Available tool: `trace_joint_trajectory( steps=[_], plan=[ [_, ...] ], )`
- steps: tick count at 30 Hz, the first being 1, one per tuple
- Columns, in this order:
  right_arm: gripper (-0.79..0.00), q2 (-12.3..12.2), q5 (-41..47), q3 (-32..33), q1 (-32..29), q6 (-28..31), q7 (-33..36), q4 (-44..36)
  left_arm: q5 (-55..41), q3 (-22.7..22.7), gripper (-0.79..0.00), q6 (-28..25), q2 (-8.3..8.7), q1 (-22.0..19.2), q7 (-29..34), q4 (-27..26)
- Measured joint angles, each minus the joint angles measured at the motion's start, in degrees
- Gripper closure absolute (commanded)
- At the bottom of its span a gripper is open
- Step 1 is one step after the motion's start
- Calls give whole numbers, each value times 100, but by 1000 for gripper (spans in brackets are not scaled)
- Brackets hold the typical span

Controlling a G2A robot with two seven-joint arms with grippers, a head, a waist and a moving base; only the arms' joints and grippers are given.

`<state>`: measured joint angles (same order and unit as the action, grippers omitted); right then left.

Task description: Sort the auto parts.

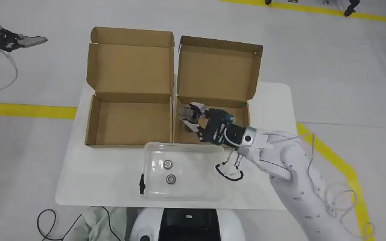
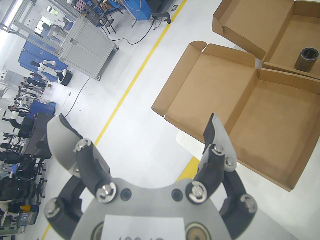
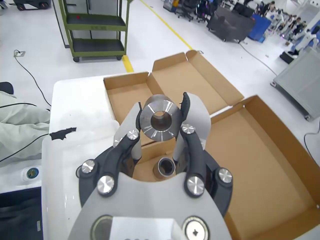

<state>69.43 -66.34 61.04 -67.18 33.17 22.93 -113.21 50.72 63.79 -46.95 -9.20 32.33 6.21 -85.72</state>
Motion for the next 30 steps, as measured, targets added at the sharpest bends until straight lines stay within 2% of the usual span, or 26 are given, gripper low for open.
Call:
trace_joint_trajectory(
  steps=[7,13,21,30],
  plan=[
    [0,-17,-214,-72,-238,-375,400,325,0,0,-785,0,0,0,0,0],
    [0,12,-560,-231,-171,-987,1144,711,0,0,-785,0,0,0,0,0],
    [0,142,-225,-589,476,-1255,2228,1479,0,0,-785,0,0,0,0,0],
    [0,316,50,-985,1181,-1398,2583,2311,0,0,-785,0,0,0,0,0]
  ],
)
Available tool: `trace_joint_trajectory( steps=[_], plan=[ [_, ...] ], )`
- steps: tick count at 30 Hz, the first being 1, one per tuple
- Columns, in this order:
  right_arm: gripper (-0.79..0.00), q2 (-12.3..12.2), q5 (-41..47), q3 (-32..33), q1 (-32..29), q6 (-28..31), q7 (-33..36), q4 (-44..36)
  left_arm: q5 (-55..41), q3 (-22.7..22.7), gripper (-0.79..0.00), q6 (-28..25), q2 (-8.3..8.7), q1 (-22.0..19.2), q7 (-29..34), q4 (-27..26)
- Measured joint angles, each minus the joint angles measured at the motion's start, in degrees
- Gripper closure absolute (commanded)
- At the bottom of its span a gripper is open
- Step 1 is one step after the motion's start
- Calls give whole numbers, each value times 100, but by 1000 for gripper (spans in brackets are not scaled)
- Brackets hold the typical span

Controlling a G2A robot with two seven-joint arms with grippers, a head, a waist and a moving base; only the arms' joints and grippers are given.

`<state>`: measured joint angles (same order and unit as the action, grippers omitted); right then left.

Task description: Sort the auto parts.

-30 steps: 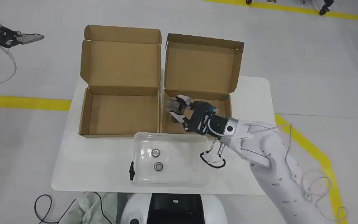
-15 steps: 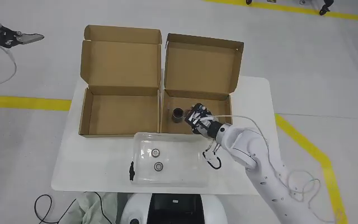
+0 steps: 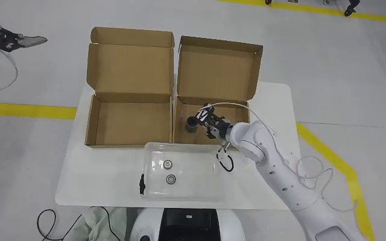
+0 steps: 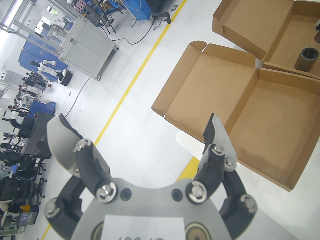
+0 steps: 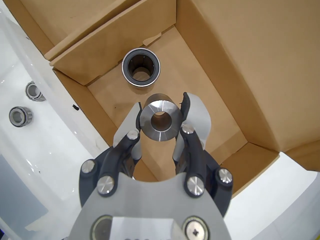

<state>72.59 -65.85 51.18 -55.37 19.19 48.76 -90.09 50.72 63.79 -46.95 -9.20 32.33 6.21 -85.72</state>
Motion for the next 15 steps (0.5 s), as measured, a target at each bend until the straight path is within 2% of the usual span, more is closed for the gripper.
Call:
trace_joint_trajectory(
  steps=[7,15],
  plan=[
    [0,49,170,-14,180,-1,-64,351,0,0,-785,0,0,0,0,0],
    [0,149,96,-337,529,88,429,627,0,0,-785,0,0,0,0,0]
  ],
)
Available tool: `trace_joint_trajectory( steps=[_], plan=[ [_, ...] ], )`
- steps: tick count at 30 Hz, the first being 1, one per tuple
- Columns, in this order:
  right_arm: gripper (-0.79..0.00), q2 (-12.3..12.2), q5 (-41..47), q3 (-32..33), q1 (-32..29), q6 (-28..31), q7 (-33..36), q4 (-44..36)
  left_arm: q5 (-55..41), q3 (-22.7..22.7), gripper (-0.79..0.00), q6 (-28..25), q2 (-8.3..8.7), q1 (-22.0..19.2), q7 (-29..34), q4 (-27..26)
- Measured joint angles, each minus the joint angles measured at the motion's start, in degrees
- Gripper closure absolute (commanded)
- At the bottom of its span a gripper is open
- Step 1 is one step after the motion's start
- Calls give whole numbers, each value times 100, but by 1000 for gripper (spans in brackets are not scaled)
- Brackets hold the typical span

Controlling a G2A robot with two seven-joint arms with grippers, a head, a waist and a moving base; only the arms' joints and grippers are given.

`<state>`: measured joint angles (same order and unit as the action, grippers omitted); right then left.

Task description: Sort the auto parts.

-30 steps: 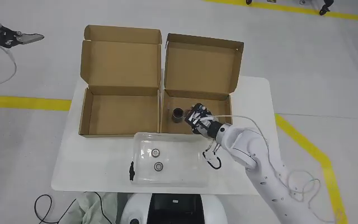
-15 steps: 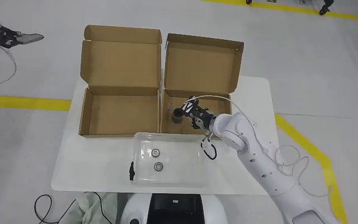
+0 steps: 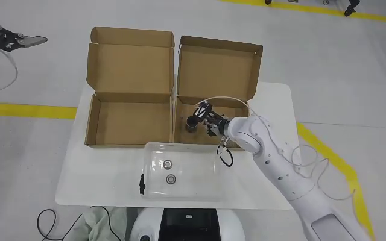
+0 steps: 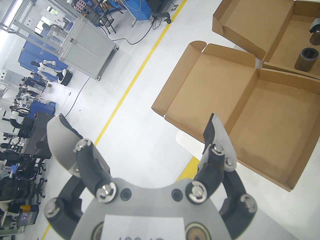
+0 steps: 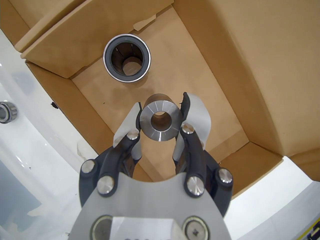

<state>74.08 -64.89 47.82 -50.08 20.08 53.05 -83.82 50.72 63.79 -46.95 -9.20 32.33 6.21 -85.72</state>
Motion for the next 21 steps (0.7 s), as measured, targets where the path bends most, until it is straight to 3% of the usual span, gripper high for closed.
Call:
trace_joint_trajectory(
  steps=[9,13,17,19,21],
  plan=[
    [-3,180,-202,-429,297,-268,29,552,0,0,-785,0,0,0,0,0],
    [-148,233,-192,-497,387,-236,-65,799,0,0,-785,0,0,0,0,0],
    [-222,288,-205,-577,446,-229,-135,964,0,0,-785,0,0,0,0,0],
    [-336,311,-204,-601,474,-235,-171,1035,0,0,-785,0,0,0,0,0],
    [-643,338,-191,-626,509,-226,-196,1108,0,0,-785,0,0,0,0,0]
  ],
)
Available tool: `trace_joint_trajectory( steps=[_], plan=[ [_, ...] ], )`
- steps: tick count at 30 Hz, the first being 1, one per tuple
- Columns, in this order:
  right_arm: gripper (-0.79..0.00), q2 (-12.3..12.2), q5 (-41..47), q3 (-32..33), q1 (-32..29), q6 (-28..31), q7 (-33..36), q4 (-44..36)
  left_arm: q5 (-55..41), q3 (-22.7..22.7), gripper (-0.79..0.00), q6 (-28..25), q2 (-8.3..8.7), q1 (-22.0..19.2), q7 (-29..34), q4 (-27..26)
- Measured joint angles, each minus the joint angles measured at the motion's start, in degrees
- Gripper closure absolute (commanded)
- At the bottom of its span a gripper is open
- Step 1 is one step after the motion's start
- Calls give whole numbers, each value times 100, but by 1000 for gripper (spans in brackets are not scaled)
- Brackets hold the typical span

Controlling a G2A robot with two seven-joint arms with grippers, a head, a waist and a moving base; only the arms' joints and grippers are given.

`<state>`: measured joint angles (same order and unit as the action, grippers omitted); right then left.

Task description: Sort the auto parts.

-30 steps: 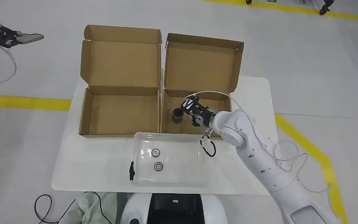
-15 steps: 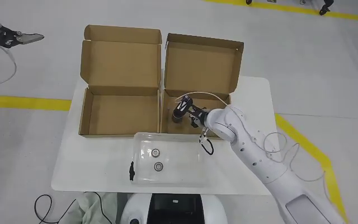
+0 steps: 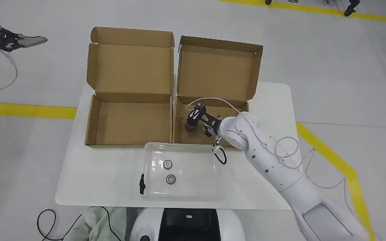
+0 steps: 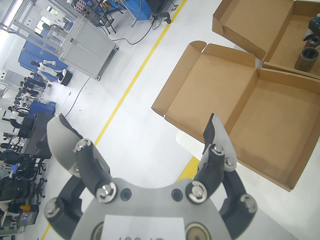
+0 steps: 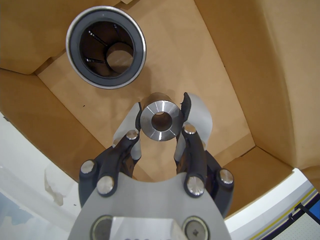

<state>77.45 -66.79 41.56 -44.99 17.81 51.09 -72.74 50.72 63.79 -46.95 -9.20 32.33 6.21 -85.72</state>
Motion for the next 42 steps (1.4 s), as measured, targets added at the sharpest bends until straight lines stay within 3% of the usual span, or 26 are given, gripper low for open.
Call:
trace_joint_trajectory(
  steps=[1,2,9,16,22,26,29,35,42],
  plan=[
    [-767,10,4,-9,14,3,-7,24,0,0,-785,0,0,0,0,0],
    [-785,23,9,-19,30,9,-14,51,0,0,-785,0,0,0,0,0],
    [-785,13,-30,136,-12,-30,-178,-192,0,0,-785,0,0,0,0,0],
    [-785,-181,-162,648,-564,185,-591,-1327,0,0,-785,0,0,0,0,0],
    [-785,-322,-213,928,-1165,540,-821,-2321,0,0,-785,0,0,0,0,0],
    [-785,-396,153,1072,-1577,1193,-1611,-2820,0,0,-785,0,0,0,0,0],
    [-785,-443,18,1051,-1837,1509,-1898,-3170,0,0,-785,0,0,0,0,0],
    [-785,-502,-495,879,-2331,1570,-2159,-3632,0,0,-785,0,0,0,0,0],
    [-785,-510,-871,547,-2633,1576,-2494,-3575,0,0,-785,0,0,0,0,0]
  ],
)
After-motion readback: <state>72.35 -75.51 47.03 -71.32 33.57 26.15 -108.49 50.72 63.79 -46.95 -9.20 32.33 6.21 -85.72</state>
